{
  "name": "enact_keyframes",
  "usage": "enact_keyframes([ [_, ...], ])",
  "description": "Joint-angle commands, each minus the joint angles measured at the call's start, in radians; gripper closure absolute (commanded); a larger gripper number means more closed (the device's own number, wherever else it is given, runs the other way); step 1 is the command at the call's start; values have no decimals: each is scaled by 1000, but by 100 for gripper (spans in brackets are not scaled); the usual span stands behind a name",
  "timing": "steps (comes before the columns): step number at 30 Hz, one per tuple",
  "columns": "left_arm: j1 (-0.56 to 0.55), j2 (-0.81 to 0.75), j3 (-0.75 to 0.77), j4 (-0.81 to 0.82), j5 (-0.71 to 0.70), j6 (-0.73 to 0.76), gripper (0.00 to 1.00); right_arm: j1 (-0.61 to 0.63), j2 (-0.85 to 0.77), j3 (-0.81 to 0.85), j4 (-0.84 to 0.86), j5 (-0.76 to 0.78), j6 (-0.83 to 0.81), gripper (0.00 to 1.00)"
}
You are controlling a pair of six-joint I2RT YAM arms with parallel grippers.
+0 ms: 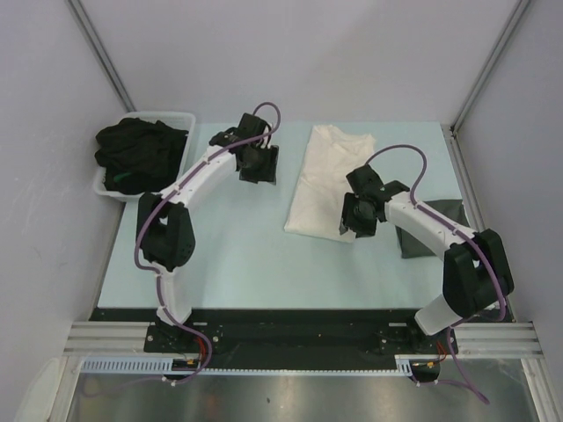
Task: Fold and stack the t-shirts
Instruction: Grab one side of the 2/3 rectangular tshirt with both arms
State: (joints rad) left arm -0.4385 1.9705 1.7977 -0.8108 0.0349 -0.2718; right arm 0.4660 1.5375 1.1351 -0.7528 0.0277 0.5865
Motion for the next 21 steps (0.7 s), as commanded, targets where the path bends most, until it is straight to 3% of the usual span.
enact_keyframes([
  [1,-3,-120,-64,1,28,-3,38,11,3,-47,84,40,-4,47],
  [21,-8,-265,-179,-88,-12,46,36,8,95,-143,262,75,-50,47],
])
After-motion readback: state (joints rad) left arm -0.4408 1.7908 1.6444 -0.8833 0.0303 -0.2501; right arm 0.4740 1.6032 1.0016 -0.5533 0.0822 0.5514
